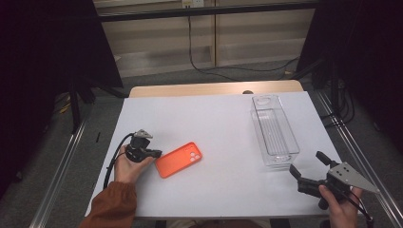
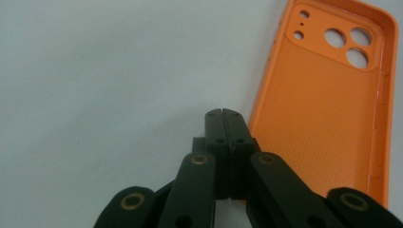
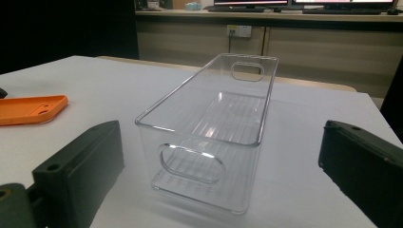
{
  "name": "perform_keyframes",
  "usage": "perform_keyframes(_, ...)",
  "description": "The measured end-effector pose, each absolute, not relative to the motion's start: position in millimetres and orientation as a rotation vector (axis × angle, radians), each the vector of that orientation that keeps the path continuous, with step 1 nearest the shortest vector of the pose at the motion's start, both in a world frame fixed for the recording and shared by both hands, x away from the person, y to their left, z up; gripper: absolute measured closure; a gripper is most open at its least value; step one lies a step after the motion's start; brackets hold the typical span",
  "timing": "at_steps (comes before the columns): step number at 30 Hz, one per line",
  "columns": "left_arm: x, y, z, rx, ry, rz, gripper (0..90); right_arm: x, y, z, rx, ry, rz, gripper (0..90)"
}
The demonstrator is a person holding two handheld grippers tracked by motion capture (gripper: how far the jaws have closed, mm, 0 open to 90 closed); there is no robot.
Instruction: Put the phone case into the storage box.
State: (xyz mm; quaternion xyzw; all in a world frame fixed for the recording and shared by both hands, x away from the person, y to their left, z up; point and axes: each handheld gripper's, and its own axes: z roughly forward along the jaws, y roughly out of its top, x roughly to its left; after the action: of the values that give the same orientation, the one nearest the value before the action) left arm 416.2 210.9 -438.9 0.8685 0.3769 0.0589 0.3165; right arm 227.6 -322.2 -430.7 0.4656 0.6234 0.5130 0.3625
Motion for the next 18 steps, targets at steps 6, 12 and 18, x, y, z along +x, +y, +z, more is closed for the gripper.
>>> perform_keyframes(6, 410.9, 210.2, -438.6, 2.291, 0.989, 0.154, 90.0, 228.4, -322.3, -431.3, 1.202, 1.601, 1.322, 0.5)
perform_keyframes(12, 408.9, 209.1, -438.2, 2.303, 0.976, 0.153, 90.0, 227.8, -322.3, -430.9, 1.203, 1.604, 1.322, 0.5)
perform_keyframes(18, 406.3, 209.5, -438.3, 2.299, 0.975, 0.15, 90.0, 227.8, -322.2, -430.9, 1.199, 1.605, 1.323, 0.5)
